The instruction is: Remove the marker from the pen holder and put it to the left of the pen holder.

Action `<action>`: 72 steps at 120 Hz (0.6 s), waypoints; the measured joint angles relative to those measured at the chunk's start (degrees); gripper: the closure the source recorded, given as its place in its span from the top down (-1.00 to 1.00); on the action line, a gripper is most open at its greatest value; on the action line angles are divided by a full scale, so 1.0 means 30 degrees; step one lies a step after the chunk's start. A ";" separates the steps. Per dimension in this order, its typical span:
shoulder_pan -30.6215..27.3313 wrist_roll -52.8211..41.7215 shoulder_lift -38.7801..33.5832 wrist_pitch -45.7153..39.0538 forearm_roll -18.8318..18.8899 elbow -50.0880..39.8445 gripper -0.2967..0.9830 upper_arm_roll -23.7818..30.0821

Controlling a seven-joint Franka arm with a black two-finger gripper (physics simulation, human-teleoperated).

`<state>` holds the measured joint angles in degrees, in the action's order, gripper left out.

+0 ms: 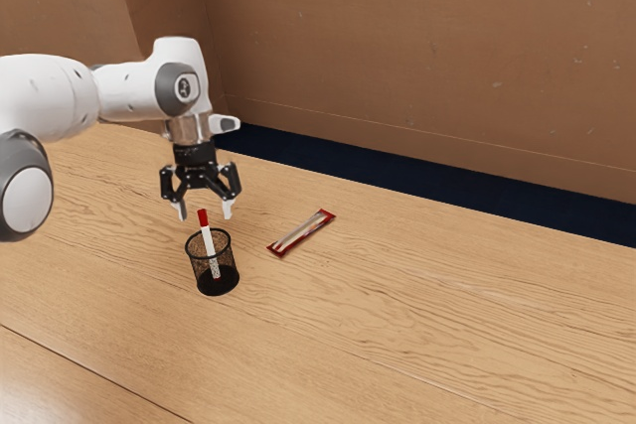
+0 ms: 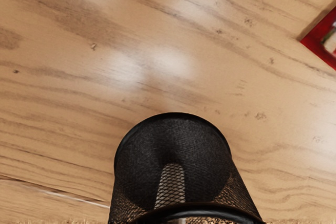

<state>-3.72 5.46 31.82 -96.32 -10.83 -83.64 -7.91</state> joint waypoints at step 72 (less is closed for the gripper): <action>0.0005 -0.0346 -0.0537 -0.0625 0.0061 -0.0548 -0.53 0.0094</action>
<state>-3.70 4.42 30.21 -98.20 -10.64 -85.28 -7.63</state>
